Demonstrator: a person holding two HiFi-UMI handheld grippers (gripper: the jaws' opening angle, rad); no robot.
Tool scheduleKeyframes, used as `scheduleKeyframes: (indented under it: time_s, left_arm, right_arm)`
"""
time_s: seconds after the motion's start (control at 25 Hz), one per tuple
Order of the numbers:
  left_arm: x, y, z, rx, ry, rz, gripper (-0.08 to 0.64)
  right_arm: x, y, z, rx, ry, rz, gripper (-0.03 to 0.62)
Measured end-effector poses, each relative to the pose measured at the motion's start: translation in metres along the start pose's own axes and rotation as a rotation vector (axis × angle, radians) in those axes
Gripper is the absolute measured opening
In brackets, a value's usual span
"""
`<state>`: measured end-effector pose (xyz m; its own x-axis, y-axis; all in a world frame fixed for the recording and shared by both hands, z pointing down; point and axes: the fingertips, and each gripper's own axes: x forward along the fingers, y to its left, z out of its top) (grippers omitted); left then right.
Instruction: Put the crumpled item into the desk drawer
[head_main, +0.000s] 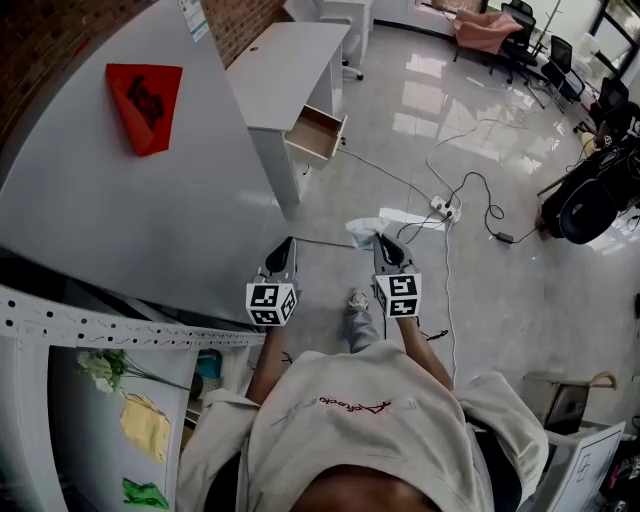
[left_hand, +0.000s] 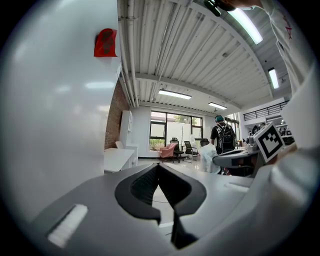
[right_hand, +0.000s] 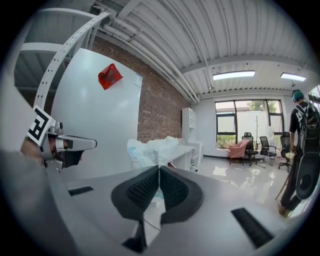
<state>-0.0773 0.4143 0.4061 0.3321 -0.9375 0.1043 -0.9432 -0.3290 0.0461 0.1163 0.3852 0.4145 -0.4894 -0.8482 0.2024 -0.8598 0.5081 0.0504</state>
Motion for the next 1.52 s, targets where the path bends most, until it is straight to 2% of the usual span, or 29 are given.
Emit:
scheduleKeyframes:
  time_s: [0.64, 0.88, 1.2, 1.52]
  left_arm:
    - [0.187, 0.021, 0.036, 0.018, 0.015, -0.024, 0.009]
    - [0.242, 0.033, 0.044, 0.013, 0.016, -0.006, 0.009]
    - [0.288, 0.034, 0.043, 0.004, 0.031, 0.007, 0.009]
    - [0.300, 0.039, 0.031, -0.001, 0.060, 0.017, 0.009]
  right_arm:
    - [0.140, -0.123, 0.034, 0.019, -0.006, 0.003, 0.014]
    - [0.187, -0.157, 0.043, 0.016, 0.003, 0.030, 0.014]
    - [0.220, -0.190, 0.041, 0.020, 0.014, 0.051, 0.014]
    - [0.239, -0.194, 0.028, 0.039, 0.043, 0.070, 0.014]
